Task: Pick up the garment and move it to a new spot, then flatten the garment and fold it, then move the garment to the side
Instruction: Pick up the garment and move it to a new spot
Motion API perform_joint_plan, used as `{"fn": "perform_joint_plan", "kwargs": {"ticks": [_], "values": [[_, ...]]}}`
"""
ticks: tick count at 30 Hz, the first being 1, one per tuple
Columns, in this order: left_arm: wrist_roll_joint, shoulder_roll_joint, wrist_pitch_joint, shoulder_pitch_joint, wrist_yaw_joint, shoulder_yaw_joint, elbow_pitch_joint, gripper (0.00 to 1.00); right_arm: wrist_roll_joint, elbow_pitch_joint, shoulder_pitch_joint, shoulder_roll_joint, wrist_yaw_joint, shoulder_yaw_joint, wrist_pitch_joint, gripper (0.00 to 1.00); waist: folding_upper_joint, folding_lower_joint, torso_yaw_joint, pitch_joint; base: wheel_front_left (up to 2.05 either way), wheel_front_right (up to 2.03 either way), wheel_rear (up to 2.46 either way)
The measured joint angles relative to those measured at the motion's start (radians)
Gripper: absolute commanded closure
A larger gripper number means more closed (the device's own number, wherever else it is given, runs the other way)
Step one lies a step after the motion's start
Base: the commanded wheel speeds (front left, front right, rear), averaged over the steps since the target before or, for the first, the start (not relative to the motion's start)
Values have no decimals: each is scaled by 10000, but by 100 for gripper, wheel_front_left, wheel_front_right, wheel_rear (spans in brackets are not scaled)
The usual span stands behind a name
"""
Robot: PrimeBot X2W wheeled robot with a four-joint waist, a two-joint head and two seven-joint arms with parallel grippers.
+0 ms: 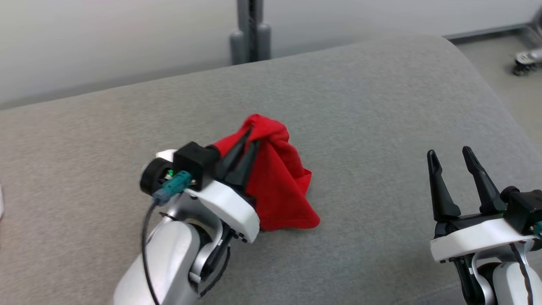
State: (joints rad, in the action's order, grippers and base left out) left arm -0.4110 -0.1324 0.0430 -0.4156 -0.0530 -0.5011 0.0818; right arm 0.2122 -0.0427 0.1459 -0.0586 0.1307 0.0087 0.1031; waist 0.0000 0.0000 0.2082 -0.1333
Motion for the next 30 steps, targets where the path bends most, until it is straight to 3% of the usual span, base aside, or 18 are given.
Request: {"fn": "perform_joint_plan", "kwargs": {"ticks": [9, 11, 12, 13, 18, 25, 30], "values": [[-165, 522, -449, -511, 734, -802, 3196, 100, 261, -291, 97, 63, 0, 38, 290, 0, 0, 0, 1083, -747, 0, 0, 0], [-127, 569, -562, -645, 917, -1011, 3578, 55, 267, -349, 104, 67, 0, 10, 341, 0, 0, 0, 1153, -868, 0, 0, 0], [-127, 598, -663, -673, 972, -1058, 3714, 6, 268, -385, 105, 69, 0, -8, 376, 0, 0, 0, 1150, -896, 0, 0, 0], [-127, 598, -663, -673, 972, -1058, 3714, 0, 268, -385, 105, 69, 0, -8, 376, 0, 0, 0, 1150, -896, 0, 0, 0], [-155, 635, -1149, -739, 1183, -1273, 3908, 0, 282, -502, 146, 86, 0, -67, 472, 0, 0, 0, 877, -806, 0, 0, 0], [-606, 410, -1313, -415, 1206, -976, 3032, 0, 199, -462, 90, 90, 0, -182, 391, 0, 0, 0, 130, -464, 0, 0, 0], [-748, -232, -1528, 32, 539, -238, 2115, 0, 52, -297, 26, 84, 0, -205, 267, 0, 0, 0, -463, -186, 0, 0, 0]]}}
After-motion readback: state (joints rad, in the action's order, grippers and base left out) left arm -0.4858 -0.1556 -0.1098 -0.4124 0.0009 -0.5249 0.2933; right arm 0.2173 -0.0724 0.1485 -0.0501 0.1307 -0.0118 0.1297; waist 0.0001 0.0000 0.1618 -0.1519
